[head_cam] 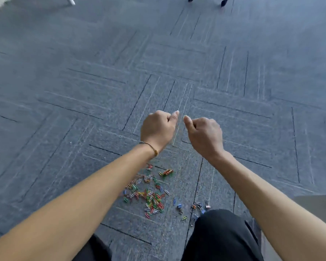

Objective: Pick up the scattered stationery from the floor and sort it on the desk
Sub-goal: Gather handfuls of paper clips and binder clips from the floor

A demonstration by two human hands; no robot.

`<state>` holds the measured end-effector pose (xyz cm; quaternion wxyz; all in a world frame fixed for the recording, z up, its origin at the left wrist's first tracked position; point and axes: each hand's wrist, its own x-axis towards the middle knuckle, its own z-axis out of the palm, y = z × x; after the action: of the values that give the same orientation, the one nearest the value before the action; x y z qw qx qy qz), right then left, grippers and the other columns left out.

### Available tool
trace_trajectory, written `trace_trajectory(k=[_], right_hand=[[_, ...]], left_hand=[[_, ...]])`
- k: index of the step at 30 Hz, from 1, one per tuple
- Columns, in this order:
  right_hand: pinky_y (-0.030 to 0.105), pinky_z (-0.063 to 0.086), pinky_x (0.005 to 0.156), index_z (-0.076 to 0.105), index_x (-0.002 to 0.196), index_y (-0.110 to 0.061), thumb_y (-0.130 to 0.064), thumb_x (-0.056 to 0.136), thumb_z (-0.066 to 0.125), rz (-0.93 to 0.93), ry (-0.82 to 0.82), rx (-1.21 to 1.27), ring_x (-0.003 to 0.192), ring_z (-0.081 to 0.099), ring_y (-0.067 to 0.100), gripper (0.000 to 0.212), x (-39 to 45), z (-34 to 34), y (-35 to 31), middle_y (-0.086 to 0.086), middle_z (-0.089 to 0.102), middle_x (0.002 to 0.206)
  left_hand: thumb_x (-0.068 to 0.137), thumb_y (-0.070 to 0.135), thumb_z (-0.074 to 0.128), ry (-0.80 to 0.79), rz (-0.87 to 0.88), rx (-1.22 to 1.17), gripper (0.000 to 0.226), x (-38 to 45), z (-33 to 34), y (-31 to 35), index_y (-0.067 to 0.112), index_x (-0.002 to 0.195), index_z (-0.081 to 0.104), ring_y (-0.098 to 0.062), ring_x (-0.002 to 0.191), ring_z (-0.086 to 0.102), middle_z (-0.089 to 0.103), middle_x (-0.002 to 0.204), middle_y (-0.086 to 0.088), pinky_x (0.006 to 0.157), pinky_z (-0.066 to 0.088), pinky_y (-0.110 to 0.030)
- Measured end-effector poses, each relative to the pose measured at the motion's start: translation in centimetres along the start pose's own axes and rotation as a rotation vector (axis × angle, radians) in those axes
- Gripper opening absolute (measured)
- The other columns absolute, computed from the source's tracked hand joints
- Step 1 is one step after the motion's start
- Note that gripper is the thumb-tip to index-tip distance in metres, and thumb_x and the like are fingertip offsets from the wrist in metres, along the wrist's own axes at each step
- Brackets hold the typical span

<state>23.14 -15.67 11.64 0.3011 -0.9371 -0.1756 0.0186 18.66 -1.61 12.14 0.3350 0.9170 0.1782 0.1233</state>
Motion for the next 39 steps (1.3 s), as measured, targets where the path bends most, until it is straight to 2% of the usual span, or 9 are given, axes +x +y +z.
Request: trace_trajectory(k=[4,9,14,18,22,27,33,35,39], right_hand=[[0.035,0.029,0.054,0.033,0.049,-0.014,-0.046,0.103,0.042,0.044,0.019,-0.002,0.054,0.046,0.032,0.063,-1.7,-7.4,-5.0,-0.001,0.041,0.048],[0.036,0.032,0.055,0.032,0.050,-0.016,-0.047,0.103,0.040,0.159,0.080,-0.006,0.059,0.049,0.033,0.061,-3.9,-18.4,-10.9,0.004,0.049,0.056],[0.037,0.039,0.057,0.032,0.051,-0.018,-0.048,0.103,0.037,0.219,0.112,-0.003,0.064,0.058,0.037,0.060,-6.2,-29.5,-15.9,0.011,0.064,0.065],[0.035,0.033,0.056,0.030,0.051,-0.018,-0.045,0.104,0.037,0.258,0.156,0.004,0.061,0.055,0.035,0.060,-8.8,-38.4,-18.9,0.010,0.063,0.063],[0.034,0.031,0.056,0.031,0.052,-0.017,-0.043,0.103,0.038,0.333,0.186,0.011,0.060,0.054,0.036,0.058,-12.3,-45.6,-20.9,0.007,0.058,0.059],[0.034,0.037,0.053,0.030,0.050,-0.020,-0.043,0.103,0.037,0.378,0.282,-0.003,0.056,0.055,0.033,0.059,-16.5,-51.7,-22.1,0.002,0.051,0.053],[0.032,0.023,0.052,0.028,0.050,-0.019,-0.039,0.104,0.041,0.443,0.444,-0.022,0.047,0.039,0.024,0.059,-22.0,-57.5,-22.9,-0.007,0.035,0.044],[0.033,0.021,0.051,0.029,0.051,-0.020,-0.039,0.105,0.042,0.476,0.494,-0.034,0.048,0.039,0.024,0.059,-24.6,-59.3,-22.9,-0.006,0.038,0.045],[0.034,0.035,0.055,0.064,0.068,-0.016,-0.042,0.104,0.040,0.551,0.603,-0.052,0.063,0.059,0.031,0.050,-30.5,-62.5,-22.2,0.004,0.066,0.063]], left_hand=[[0.100,0.043,0.052,-0.044,0.068,0.056,0.065,0.1,-5.8,5.8,0.011,0.044,0.041,-0.024,0.043,0.044,0.038,0.038,0.003,0.046,0.028,-0.033],[0.099,0.038,0.054,-0.084,0.156,0.074,0.063,-1.2,-13.2,15.0,0.015,0.043,0.036,-0.018,0.038,0.040,0.034,0.037,0.004,0.052,0.046,-0.037],[0.100,0.035,0.055,-0.125,0.175,0.078,0.063,-3.2,-21.3,24.8,0.017,0.043,0.033,-0.015,0.037,0.037,0.032,0.037,0.005,0.044,0.025,-0.031],[0.100,0.033,0.054,-0.140,0.184,0.071,0.063,-5.3,-27.2,32.5,0.017,0.043,0.032,-0.014,0.037,0.036,0.032,0.037,0.004,0.044,0.026,-0.031],[0.100,0.029,0.055,-0.127,0.188,0.088,0.065,-7.6,-32.1,39.3,0.019,0.043,0.025,-0.008,0.037,0.029,0.023,0.037,0.006,0.043,0.018,-0.025],[0.100,0.031,0.054,-0.200,0.278,0.077,0.064,-11.0,-34.1,45.3,0.017,0.045,0.025,-0.010,0.038,0.031,0.025,0.038,0.003,0.047,0.018,-0.033],[0.099,0.033,0.053,-0.285,0.435,-0.007,0.062,-15.5,-33.7,51.0,0.018,0.046,0.025,-0.013,0.038,0.028,0.024,0.038,0.004,0.046,0.019,-0.027],[0.099,0.032,0.053,-0.323,0.491,-0.033,0.061,-17.5,-33.4,53.0,0.018,0.046,0.025,-0.013,0.039,0.026,0.022,0.039,0.005,0.046,0.018,-0.027],[0.100,0.035,0.050,-0.409,0.592,-0.058,0.061,-22.4,-32.7,57.2,0.016,0.046,0.028,-0.015,0.040,0.028,0.024,0.039,0.002,0.046,0.018,-0.029]])
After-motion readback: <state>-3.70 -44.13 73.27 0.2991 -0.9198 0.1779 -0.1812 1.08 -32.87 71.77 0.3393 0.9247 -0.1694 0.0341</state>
